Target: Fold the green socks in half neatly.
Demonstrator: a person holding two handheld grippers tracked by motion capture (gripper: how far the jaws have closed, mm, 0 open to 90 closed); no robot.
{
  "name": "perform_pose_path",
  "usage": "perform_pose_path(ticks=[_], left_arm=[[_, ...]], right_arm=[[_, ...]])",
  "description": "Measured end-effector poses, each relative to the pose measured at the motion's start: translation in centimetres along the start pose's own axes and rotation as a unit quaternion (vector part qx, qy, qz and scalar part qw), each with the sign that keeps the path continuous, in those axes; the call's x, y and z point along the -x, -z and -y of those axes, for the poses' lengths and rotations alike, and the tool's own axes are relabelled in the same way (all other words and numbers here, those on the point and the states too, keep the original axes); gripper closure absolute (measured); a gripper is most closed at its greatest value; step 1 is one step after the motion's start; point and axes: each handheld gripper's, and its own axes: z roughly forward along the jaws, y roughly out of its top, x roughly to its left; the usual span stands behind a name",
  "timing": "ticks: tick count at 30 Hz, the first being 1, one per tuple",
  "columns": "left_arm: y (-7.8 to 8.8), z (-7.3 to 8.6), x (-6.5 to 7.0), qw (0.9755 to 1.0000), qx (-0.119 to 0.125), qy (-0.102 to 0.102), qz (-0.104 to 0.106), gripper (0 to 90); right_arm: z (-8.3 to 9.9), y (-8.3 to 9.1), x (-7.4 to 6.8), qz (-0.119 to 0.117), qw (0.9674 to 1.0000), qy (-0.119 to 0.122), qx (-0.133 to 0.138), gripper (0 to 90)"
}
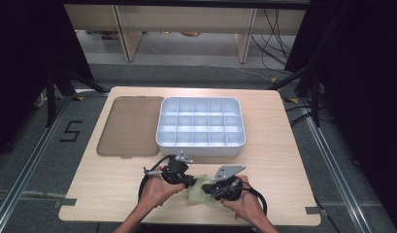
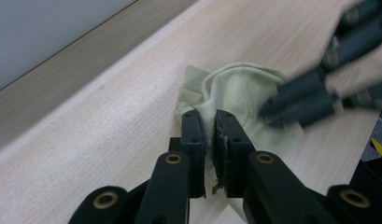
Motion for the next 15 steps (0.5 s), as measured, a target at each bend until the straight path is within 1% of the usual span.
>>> perform_pose_path(ticks=[1, 2, 3, 4, 5, 6, 9, 10, 11, 12, 14, 15], left_arm=[[0.0, 0.0, 0.0, 1.0, 0.0, 0.0, 0.0, 82.5], [0.0, 0.0, 0.2, 1.0, 0.0, 0.004, 0.0, 82.5], [0.0, 0.0, 0.2, 1.0, 0.0, 0.004, 0.0, 82.5], [0.1, -0.1, 0.0, 0.9999, -0.01, -0.007, 0.0, 82.5], [0.1, -0.1, 0.1, 0.9999, -0.01, -0.008, 0.0, 82.5], [0.1, -0.2, 0.1, 0.9998, -0.014, -0.011, 0.0, 82.5], [0.0, -0.3, 0.2, 0.9998, -0.015, -0.013, 0.0, 82.7], [-0.1, -0.4, 0.3, 0.9999, -0.01, -0.006, 0.001, 82.8], [-0.1, -0.4, 0.1, 0.9998, -0.017, -0.013, 0.001, 82.8], [-0.1, -0.4, 0.1, 0.9998, -0.017, -0.013, 0.001, 82.8], [-0.1, -0.4, 0.1, 0.9997, -0.019, -0.015, -0.001, 82.8], [-0.1, -0.4, 0.2, 0.9997, -0.018, -0.015, -0.001, 82.8]], right_arm=[[0.0, 0.0, 0.0, 0.0, 1.0, 0.0, 0.0, 87.3], [-0.1, -0.1, 1.0, 0.016, 0.9998, -0.005, 0.005, 87.7], [-0.1, -0.1, 1.0, 0.016, 0.9998, -0.005, 0.005, 87.7], [-0.1, -0.3, 1.4, 0.021, 0.9997, -0.011, 0.007, 87.9], [-0.2, -0.3, 1.6, 0.02, 0.9997, -0.015, 0.006, 88.3], [-0.4, -0.7, 2.1, 0.023, 0.9995, -0.016, 0.013, 89.2], [-0.5, -1.1, 2.3, 0.029, 0.9993, -0.013, 0.018, 90.0], [-0.4, -1.7, 2.4, 0.028, 0.9995, -0.013, 0.009, 90.0], [-0.3, -2.1, 2.5, 0.03, 0.9995, -0.008, 0.003, 90.0], [-0.2, -2.3, 2.4, 0.027, 0.9995, -0.014, 0.002, 90.0], [-0.2, -2.3, 2.5, 0.026, 0.9995, -0.016, 0.002, 90.0], [-0.3, -2.3, 2.5, 0.024, 0.9993, -0.027, -0.001, 90.0]])
